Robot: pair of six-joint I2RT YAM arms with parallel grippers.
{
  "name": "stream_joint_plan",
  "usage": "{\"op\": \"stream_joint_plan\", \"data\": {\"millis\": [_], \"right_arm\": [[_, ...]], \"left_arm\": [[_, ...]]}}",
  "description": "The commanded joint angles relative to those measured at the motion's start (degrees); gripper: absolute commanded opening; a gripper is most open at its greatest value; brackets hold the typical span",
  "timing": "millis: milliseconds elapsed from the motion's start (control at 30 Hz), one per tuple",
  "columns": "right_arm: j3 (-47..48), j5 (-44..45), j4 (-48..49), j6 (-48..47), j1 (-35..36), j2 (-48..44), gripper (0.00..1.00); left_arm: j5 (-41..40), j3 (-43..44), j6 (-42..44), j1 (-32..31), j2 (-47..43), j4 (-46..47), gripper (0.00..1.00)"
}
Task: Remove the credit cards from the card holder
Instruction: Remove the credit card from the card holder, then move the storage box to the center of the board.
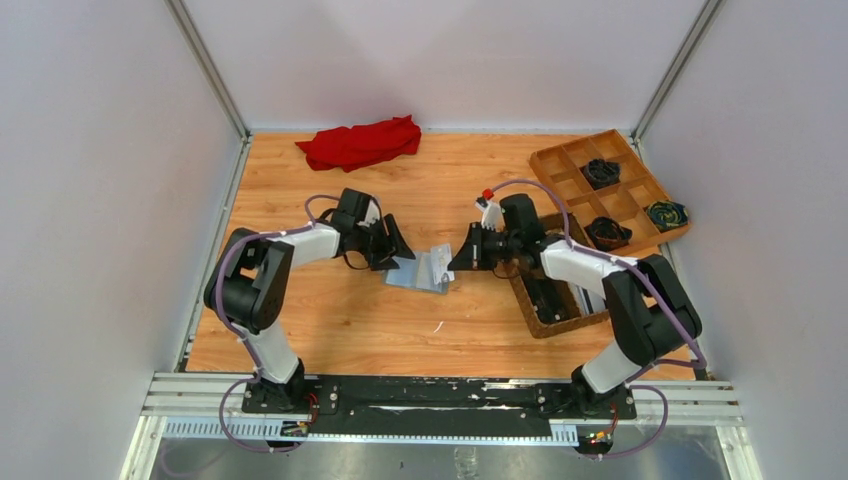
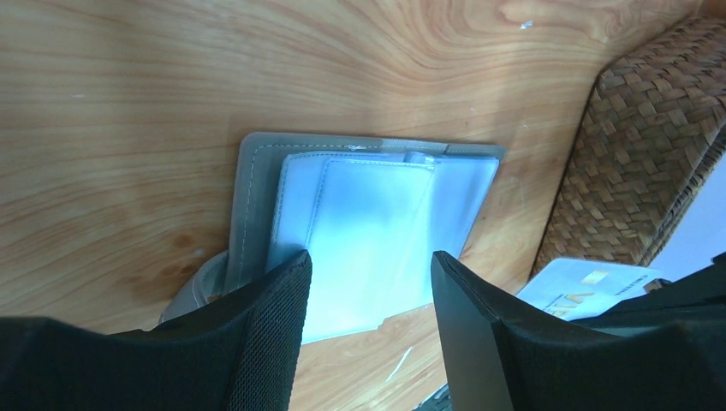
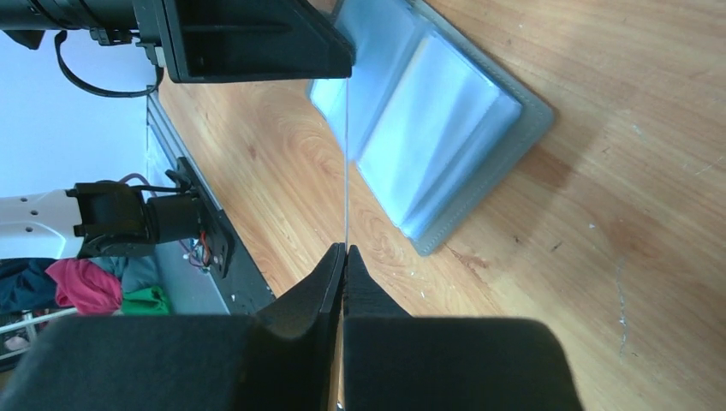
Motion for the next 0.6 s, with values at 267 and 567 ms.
{"op": "stream_joint_plan", "data": {"millis": [267, 567], "right_arm": [[11.17, 14.99, -29.96, -18.69, -9.41, -13.3, 0.0], [6.03, 32.58, -40.76, -28.82, -25.53, -30.15, 0.0]], "left_arm": [[-5.0, -3.84, 5.95, 5.44, -2.79, -7.42, 0.61], [-1.43, -2.17, 7.75, 6.66, -5.18, -8.92, 0.61]]}}
